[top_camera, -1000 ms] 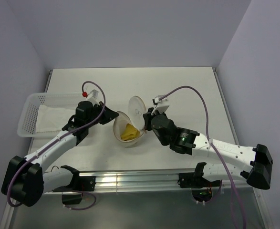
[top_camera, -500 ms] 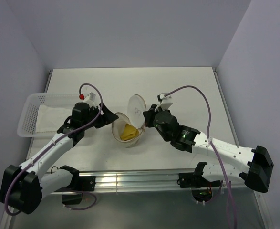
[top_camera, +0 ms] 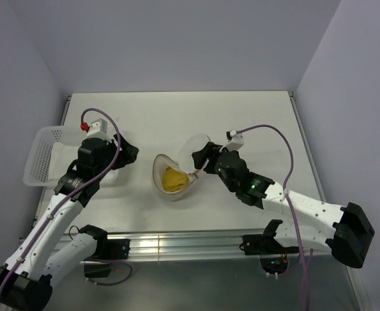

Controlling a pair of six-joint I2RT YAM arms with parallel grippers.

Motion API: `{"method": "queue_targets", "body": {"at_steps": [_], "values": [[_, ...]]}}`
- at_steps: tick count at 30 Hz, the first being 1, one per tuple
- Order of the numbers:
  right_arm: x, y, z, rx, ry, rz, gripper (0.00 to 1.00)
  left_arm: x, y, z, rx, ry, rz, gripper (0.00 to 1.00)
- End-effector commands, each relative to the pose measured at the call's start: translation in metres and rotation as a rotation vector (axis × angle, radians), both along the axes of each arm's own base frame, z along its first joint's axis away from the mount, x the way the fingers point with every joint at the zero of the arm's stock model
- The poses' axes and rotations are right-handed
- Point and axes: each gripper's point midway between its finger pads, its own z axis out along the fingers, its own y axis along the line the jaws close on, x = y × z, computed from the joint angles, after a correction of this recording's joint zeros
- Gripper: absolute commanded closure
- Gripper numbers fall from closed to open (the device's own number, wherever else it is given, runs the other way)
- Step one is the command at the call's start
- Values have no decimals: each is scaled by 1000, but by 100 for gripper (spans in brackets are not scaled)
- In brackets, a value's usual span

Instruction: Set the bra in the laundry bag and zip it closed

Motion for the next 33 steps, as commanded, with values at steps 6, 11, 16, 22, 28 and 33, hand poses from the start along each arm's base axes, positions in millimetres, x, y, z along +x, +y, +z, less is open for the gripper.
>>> {"method": "queue_targets", "body": {"at_steps": [6, 11, 16, 22, 28, 33], "values": [[4, -30, 39, 19, -128, -67, 7, 28, 49, 48, 127, -83, 143, 33], [0, -46, 51, -30, -186, -72, 7, 44, 76, 33, 124, -18, 204, 38], [-3, -56, 53, -60, -217, -75, 7, 56, 129, 0, 186, 91, 381, 40], [-6, -53, 47, -55, -215, -49, 8, 67, 166, -51, 178, 245, 505, 41], [-8, -50, 43, -44, -208, -28, 9, 70, 197, -81, 260, 372, 615, 37], [-11, -48, 47, -23, -217, -6, 9, 70, 201, -112, 313, 485, 593, 35]]}}
